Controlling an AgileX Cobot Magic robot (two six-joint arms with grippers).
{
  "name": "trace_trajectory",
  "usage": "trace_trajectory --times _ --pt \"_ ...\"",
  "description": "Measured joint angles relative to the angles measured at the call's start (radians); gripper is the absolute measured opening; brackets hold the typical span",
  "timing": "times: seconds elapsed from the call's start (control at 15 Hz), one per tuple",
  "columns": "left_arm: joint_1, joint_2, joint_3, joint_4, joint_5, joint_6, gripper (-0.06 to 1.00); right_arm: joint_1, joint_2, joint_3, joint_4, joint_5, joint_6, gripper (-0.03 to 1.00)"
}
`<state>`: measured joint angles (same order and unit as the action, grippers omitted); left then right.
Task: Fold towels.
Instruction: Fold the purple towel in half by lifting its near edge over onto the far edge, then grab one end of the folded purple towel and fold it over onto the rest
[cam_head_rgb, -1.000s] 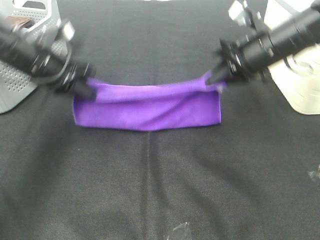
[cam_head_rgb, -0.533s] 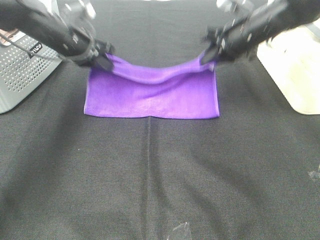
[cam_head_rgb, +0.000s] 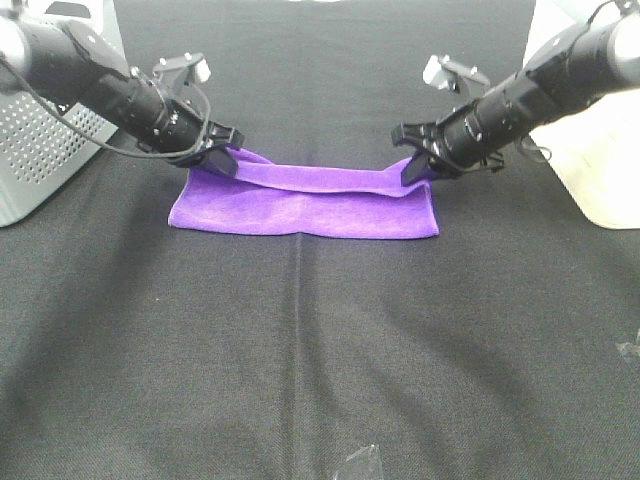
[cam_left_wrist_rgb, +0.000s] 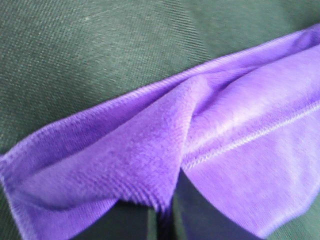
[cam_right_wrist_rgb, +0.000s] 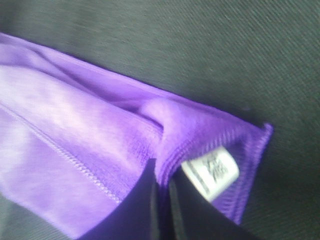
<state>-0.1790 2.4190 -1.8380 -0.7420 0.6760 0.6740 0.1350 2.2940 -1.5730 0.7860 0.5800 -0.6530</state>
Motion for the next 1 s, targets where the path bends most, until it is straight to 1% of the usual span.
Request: trace_trajectory --times 0.07,0.13,0.2,0.27,0.33,0.4,0.47,0.53,0.6,0.67,0.8,0.93,1.0 --pt "0.0 0.009 -0.008 0.001 0.001 -0.012 0.0 0.0 0.005 0.0 0.0 -0.005 0.0 0.03" --pt "0.0 0.009 -0.008 0.001 0.001 -0.012 0.0 0.0 0.005 0.0 0.0 -0.005 0.0 0.03" --pt "0.0 0.011 -0.009 0.009 0.001 -0.026 0.07 0.0 0.009 0.0 0.0 -0.007 0.001 0.11" --pt "0.0 0.011 -0.01 0.027 0.005 -0.042 0.18 0.0 0.009 0.0 0.0 -0.006 0.016 0.21" --pt "0.0 0.011 -0.019 0.062 0.025 -0.075 0.35 0.0 0.009 0.0 0.001 0.002 0.025 0.35" --pt "0.0 0.01 -0.034 0.113 0.066 -0.116 0.5 0.0 0.009 0.0 0.0 0.017 0.032 0.48" --pt "0.0 0.007 -0.059 0.183 0.124 -0.168 0.65 0.0 0.006 -0.008 -0.006 0.042 0.037 0.58" --pt "0.0 0.0 -0.089 0.254 0.181 -0.218 0.73 0.0 -0.004 -0.02 -0.024 0.071 0.041 0.64" --pt "0.0 -0.013 -0.127 0.335 0.24 -0.262 0.76 0.0 -0.03 -0.034 -0.047 0.105 0.044 0.67" --pt "0.0 -0.025 -0.165 0.399 0.294 -0.302 0.77 0.0 -0.062 -0.04 -0.075 0.137 0.047 0.68" --pt "0.003 -0.031 -0.248 0.481 0.413 -0.339 0.78 0.0 -0.134 -0.046 -0.139 0.213 0.077 0.69" --pt "0.024 -0.018 -0.277 0.489 0.478 -0.341 0.78 0.0 -0.191 -0.047 -0.211 0.316 0.158 0.69" --pt "0.046 -0.005 -0.278 0.46 0.503 -0.338 0.78 0.0 -0.211 -0.047 -0.246 0.366 0.204 0.69"
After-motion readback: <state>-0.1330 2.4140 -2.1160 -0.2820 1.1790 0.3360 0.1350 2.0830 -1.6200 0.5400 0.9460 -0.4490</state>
